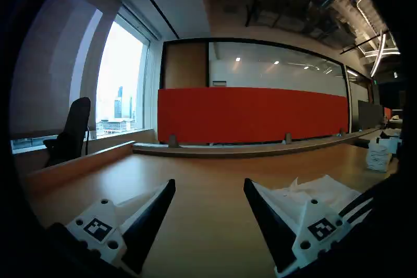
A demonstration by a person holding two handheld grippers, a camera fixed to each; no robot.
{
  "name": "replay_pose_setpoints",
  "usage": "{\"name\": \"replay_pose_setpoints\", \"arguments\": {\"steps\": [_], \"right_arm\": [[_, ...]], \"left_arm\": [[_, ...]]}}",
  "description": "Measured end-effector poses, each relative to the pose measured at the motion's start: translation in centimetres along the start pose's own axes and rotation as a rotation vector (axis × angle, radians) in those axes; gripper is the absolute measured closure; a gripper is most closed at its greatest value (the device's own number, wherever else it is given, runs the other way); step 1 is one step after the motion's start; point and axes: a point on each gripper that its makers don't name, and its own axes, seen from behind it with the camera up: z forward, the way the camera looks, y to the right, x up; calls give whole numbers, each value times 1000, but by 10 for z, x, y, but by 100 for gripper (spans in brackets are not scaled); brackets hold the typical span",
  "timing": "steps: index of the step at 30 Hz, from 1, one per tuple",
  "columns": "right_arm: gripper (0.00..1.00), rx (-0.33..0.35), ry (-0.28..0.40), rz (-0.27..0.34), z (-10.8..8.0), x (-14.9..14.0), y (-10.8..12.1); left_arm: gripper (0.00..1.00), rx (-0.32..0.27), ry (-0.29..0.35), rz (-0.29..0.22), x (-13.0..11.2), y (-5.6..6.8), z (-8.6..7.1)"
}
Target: Fold towel
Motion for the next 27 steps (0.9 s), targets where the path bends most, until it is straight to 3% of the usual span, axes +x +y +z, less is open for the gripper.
{"name": "replay_pose_setpoints", "arguments": {"steps": [16, 27], "right_arm": [[0, 12, -49, -48, -8, 96, -15], [0, 57, -76, -80, -13, 142, -39]], "left_arm": [[2, -21, -20, 30, 118, 6, -3], [2, -75, -68, 56, 162, 12, 0]]}}
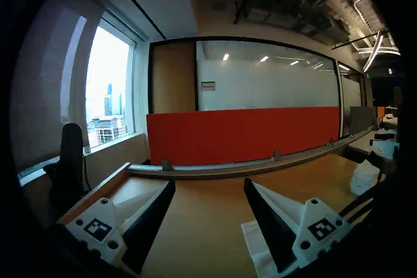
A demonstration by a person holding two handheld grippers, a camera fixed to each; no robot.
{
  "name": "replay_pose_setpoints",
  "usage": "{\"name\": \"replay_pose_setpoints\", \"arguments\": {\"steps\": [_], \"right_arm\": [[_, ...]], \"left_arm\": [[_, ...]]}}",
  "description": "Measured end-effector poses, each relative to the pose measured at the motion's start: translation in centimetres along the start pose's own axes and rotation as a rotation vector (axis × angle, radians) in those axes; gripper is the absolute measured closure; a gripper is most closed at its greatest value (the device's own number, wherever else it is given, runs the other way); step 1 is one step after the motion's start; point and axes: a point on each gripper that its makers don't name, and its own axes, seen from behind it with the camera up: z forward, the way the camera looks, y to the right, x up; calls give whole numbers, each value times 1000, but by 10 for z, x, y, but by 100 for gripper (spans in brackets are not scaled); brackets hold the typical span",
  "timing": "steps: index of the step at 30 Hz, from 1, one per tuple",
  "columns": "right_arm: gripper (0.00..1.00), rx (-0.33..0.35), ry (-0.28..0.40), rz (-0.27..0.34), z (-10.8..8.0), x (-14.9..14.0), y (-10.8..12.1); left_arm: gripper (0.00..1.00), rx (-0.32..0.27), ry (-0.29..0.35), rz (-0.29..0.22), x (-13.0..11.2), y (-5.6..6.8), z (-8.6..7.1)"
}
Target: Fold towel
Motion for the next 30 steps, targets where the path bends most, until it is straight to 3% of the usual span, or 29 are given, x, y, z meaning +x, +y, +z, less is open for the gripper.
{"name": "replay_pose_setpoints", "arguments": {"steps": [12, 19, 30], "right_arm": [[0, 162, -111, -70, -11, 7, -37], [0, 259, -180, -134, -17, -2, -53], [0, 374, -277, -200, -32, -32, -69]], "left_arm": [[2, -158, -110, 70, 6, 24, -4], [2, -241, -187, 91, -11, 42, -12], [2, -323, -289, 135, -55, 67, -24]]}}
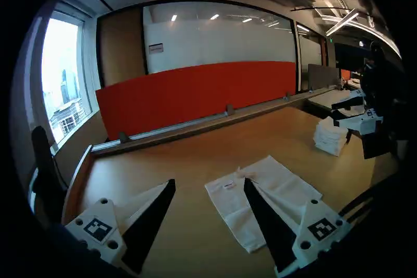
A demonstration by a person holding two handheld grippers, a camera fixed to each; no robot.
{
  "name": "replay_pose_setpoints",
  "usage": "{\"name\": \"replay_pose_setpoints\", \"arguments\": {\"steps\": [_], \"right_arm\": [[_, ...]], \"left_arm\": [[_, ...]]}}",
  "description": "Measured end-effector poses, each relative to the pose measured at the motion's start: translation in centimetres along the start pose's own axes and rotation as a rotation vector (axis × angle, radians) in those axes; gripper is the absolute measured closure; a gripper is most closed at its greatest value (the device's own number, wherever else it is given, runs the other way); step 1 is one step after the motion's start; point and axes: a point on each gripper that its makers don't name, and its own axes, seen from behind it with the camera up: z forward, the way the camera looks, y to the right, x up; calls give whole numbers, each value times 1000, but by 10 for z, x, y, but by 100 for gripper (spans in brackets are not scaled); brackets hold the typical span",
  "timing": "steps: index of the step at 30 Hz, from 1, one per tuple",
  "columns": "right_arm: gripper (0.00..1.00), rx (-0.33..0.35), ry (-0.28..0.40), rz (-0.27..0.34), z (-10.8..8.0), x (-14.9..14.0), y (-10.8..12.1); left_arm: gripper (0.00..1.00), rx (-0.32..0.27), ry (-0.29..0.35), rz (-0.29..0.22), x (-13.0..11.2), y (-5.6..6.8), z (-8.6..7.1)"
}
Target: Fold towel
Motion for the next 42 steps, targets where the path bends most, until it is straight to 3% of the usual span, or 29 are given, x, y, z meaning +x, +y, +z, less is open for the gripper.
{"name": "replay_pose_setpoints", "arguments": {"steps": [20, 42], "right_arm": [[0, 78, -161, -15, 14, -88, -27], [0, 167, -304, -35, 41, -172, -57]], "left_arm": [[2, -68, -141, 17, -87, 41, 20], [3, -156, -320, 50, -174, 72, 46]]}}
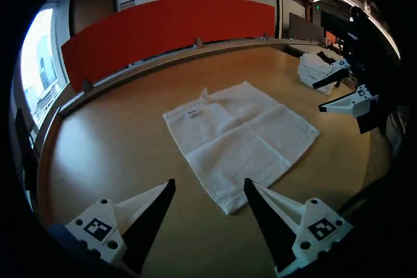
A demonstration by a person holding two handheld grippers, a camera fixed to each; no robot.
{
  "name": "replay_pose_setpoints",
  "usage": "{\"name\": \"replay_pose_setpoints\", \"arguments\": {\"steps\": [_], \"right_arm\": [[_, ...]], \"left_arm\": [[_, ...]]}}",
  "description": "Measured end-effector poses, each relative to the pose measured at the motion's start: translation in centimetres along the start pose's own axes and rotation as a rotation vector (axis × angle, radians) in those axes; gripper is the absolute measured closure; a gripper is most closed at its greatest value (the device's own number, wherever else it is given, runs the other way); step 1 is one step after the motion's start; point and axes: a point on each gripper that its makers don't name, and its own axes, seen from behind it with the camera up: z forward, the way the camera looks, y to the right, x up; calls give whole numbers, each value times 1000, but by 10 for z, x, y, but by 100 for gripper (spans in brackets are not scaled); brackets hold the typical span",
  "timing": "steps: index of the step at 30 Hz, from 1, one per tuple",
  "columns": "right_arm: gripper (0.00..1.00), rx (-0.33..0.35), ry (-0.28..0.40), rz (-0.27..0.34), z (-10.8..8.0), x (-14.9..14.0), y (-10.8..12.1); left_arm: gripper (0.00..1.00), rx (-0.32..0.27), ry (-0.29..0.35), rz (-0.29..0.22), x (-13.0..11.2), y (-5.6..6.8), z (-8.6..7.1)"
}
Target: Fold towel
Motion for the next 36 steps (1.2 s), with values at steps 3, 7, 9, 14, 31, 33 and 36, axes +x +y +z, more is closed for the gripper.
{"name": "replay_pose_setpoints", "arguments": {"steps": [3, 7, 9, 14, 31, 33, 36], "right_arm": [[0, 8, -26, -3, 5, -12, -4], [0, 23, -58, -9, 10, -28, -9], [0, 30, -72, -12, 12, -35, -11], [0, 44, -102, -15, 18, -47, -13], [7, 113, -201, -5, 27, -79, -26], [8, 115, -202, -2, 27, -81, -26], [9, 120, -201, 0, 26, -80, -27]], "left_arm": [[2, -12, -28, 6, -12, 4, 7], [2, -27, -58, 14, -25, 8, 15], [2, -35, -69, 18, -30, 11, 18], [3, -55, -93, 26, -39, 17, 24], [3, -120, -173, 15, -59, 36, 41], [3, -123, -177, 18, -60, 38, 42], [3, -123, -179, 23, -59, 38, 43]]}}
